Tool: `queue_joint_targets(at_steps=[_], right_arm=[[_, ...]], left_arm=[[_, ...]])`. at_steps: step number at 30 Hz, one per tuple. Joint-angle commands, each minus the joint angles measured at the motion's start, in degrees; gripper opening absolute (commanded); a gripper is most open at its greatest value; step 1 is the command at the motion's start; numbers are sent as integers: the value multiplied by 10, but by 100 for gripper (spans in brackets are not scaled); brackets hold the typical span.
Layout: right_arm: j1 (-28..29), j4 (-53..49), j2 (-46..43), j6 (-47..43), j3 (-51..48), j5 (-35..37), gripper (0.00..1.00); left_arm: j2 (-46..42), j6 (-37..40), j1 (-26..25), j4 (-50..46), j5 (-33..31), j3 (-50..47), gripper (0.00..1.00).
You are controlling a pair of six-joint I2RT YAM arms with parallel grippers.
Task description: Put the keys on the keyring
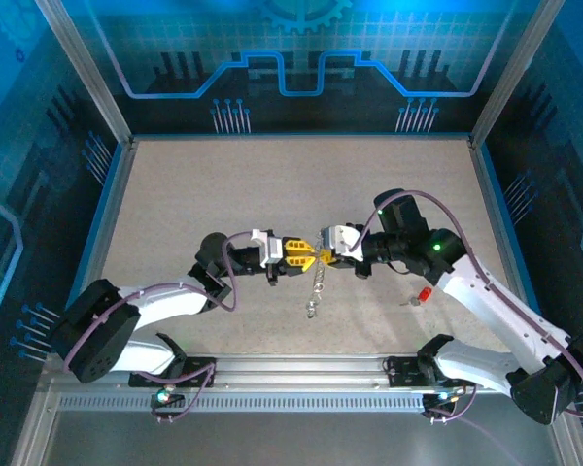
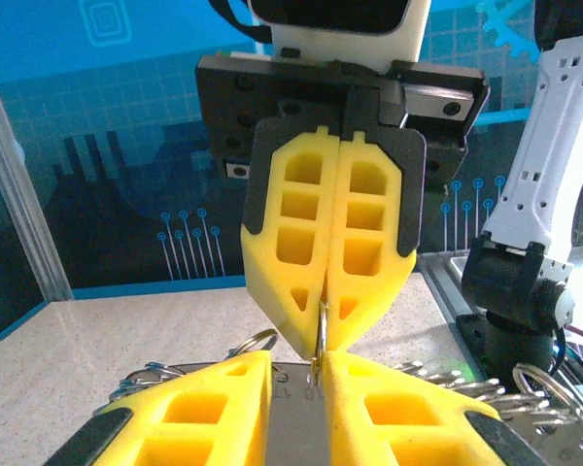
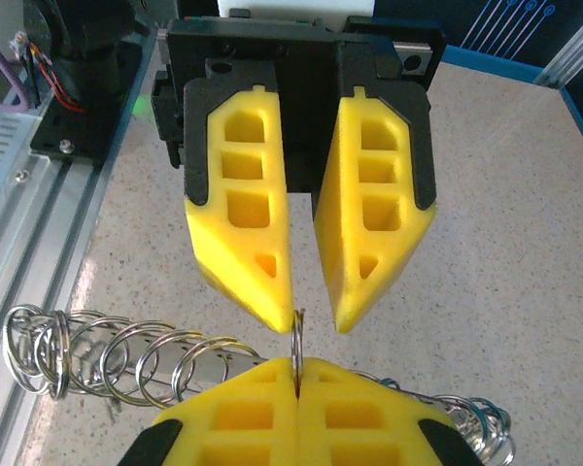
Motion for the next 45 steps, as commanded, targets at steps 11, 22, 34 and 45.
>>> queue_joint_targets(at_steps=[11, 22, 34, 45], right_arm=[[27, -71, 41, -52, 76, 55, 0], [80, -90, 61, -76, 88, 130, 0], [88, -89, 56, -68, 96, 140, 0], [89, -82, 60, -55, 96, 141, 0]], left_arm=[[-56, 77, -9, -200, -3, 45, 26], [-71, 107, -11, -259, -2, 59, 25], [-85, 177, -29, -365, -37, 78, 16], [-91, 222, -47, -416, -89, 91, 8]])
